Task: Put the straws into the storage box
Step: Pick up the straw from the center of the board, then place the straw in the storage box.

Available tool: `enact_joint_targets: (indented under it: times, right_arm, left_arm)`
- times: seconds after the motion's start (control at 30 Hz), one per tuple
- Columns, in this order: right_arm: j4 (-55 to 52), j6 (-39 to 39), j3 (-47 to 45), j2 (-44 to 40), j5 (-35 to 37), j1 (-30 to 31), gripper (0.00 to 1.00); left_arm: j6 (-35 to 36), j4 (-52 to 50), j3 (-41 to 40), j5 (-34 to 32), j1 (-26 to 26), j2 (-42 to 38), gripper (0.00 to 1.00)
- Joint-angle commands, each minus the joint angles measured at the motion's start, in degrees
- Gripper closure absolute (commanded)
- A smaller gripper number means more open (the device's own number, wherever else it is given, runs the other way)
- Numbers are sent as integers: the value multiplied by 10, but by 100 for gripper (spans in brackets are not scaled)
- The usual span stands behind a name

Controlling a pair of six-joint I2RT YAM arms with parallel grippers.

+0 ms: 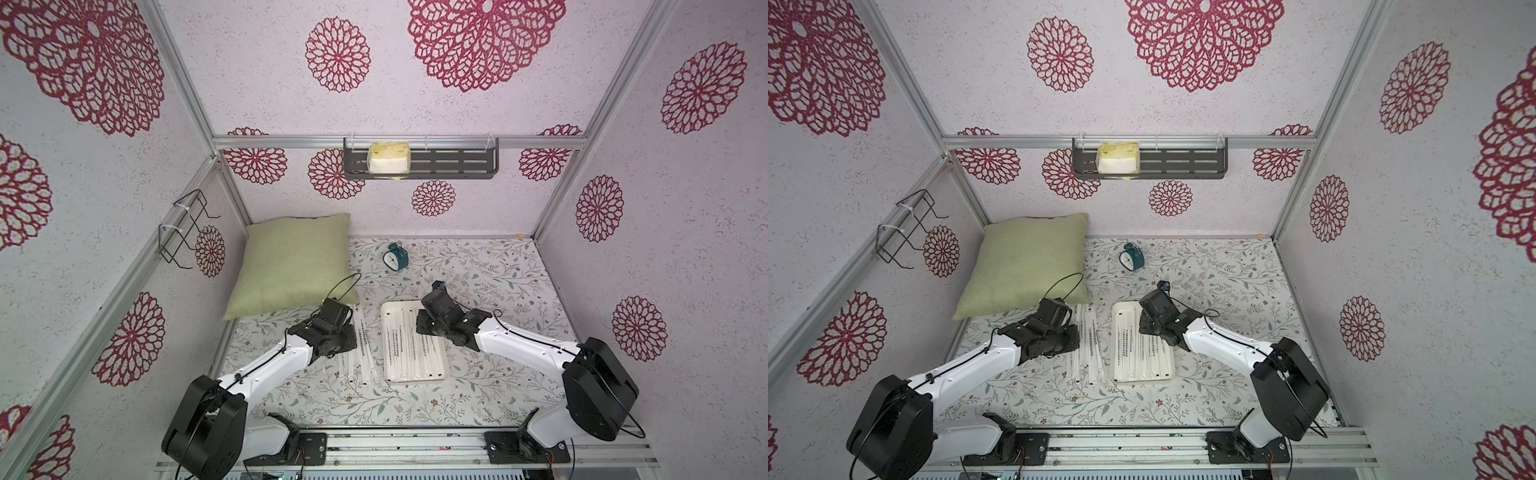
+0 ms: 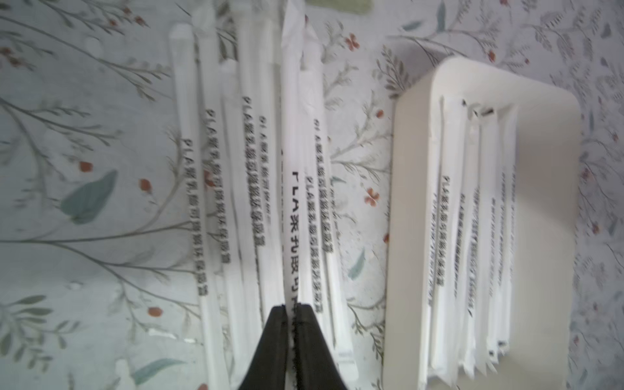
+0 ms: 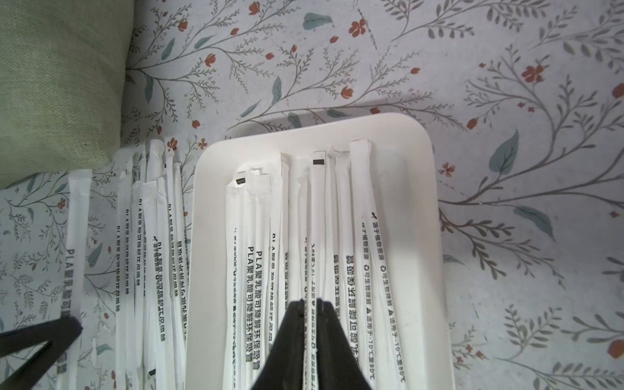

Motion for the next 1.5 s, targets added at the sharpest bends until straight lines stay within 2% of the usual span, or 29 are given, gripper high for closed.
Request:
enact_joint_targets:
  times: [0.0,0.17,0.3,0.37,0.53,0.83,1.47]
  right_arm:
    - [10,6,11,-19,-25,3,86]
    - [31,54,23,-35,-85,29,86]
    - [24,74,56,-33,-105,55,84]
    - [10,78,72,-30,-99,64,80]
    - [-15,73,110,-8,-73,72,72]
    - [-25,67,121,20,-60,77,72]
    - [6,83,101,36,-74,78,82]
  left_arm:
    - [-51,53,-29,55,-62,-32,89]
    - [-97,160,-70,23,-107,-71,90]
    - [-83,261,-96,-19,-130,-87,91]
    - [-60,288,-97,-58,-153,-88,91]
    - [-46,293,-71,-61,-165,-52,91]
    - [-50,322,-68,-64,-176,-32,91]
    - [-53,341,-60,-62,-176,-12,91]
